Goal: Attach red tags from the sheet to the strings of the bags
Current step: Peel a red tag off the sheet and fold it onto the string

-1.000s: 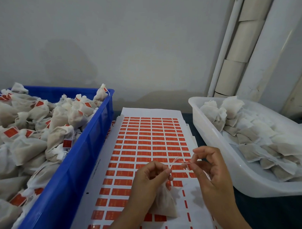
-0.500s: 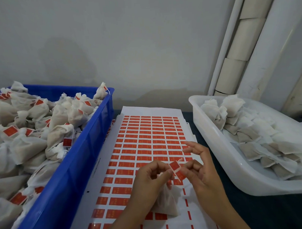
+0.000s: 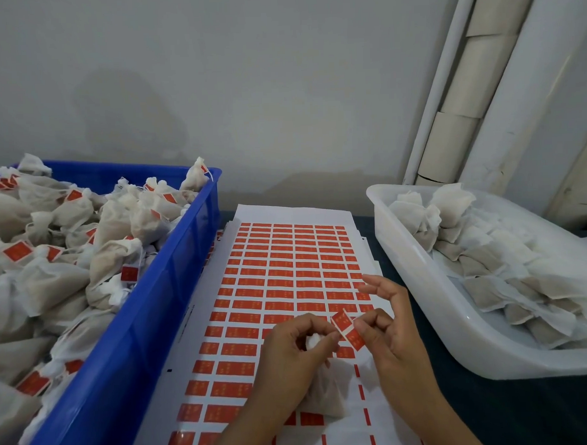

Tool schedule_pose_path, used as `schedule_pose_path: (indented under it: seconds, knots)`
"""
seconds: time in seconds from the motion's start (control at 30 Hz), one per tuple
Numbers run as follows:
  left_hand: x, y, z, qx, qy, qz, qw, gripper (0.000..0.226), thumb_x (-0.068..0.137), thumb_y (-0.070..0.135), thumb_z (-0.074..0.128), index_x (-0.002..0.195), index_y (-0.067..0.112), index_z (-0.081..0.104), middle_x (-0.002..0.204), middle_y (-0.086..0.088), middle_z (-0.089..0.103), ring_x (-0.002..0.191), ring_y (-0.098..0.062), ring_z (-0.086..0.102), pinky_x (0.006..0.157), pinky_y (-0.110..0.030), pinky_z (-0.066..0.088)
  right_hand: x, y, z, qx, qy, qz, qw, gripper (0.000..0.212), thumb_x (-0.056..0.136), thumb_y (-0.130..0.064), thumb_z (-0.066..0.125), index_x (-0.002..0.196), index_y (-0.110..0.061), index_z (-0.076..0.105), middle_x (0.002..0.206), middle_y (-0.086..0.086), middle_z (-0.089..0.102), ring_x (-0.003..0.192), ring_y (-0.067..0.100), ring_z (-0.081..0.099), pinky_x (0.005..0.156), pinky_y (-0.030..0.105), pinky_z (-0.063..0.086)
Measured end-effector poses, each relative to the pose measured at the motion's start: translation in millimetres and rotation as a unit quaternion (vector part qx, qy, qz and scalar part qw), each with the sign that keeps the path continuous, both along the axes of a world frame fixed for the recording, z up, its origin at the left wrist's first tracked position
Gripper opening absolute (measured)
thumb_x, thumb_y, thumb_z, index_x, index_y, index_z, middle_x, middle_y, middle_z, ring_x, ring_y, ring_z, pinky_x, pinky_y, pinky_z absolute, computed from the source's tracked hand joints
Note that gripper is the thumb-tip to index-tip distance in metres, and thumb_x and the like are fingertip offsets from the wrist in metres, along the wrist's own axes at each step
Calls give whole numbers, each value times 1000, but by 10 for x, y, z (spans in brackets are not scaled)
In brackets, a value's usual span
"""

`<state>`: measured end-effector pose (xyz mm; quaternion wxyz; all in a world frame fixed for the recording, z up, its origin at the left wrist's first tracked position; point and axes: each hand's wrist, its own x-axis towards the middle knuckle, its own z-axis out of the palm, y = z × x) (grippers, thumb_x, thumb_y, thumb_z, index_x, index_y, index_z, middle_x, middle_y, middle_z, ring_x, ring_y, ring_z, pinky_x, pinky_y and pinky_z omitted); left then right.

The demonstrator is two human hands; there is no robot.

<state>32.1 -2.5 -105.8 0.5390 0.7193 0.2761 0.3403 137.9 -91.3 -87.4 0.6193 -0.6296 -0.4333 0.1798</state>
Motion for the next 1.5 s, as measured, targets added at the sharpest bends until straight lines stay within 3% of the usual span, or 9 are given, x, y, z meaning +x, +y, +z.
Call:
schedule_pose_path:
  seconds: [0.53, 0.93, 1.17, 1.5]
  knots:
    - [2, -7, 1, -14, 4, -5, 1000, 9, 82, 22, 67, 76, 29, 68, 71, 17, 68, 69, -1, 64, 67, -12, 51, -37, 18, 24, -35, -16, -15, 999, 35, 92, -17, 51, 120, -34, 39, 127, -13, 47, 110, 19, 57, 94, 46, 49]
    - [-3, -15, 18, -12, 2, -19, 1000, 16, 84, 22, 65, 72, 32, 66, 69, 23, 66, 67, 0, 62, 65, -8, 48, -68, 9, 83, -62, -47, -26, 997, 32, 90, -14, 53, 115, -31, 41, 126, -9, 47, 101, 18, 59, 91, 42, 50]
    - [15, -16, 3, -25, -20, -23, 999, 7, 84, 21, 65, 82, 26, 70, 80, 11, 70, 74, -5, 64, 67, -9, 49, -77, 6, 86, -71, -65, -47, 994, 34, 88, -15, 56, 114, -30, 41, 126, -9, 49, 97, 15, 60, 91, 39, 51]
    - [29, -7, -3, -37, -30, -15, 999, 7, 81, 27, 66, 75, 26, 68, 68, 18, 66, 69, -1, 62, 66, -11, 49, -91, 11, 72, -78, -125, -81, 986, 41, 85, -17, 62, 116, -31, 40, 124, -9, 51, 90, 12, 62, 87, 30, 53]
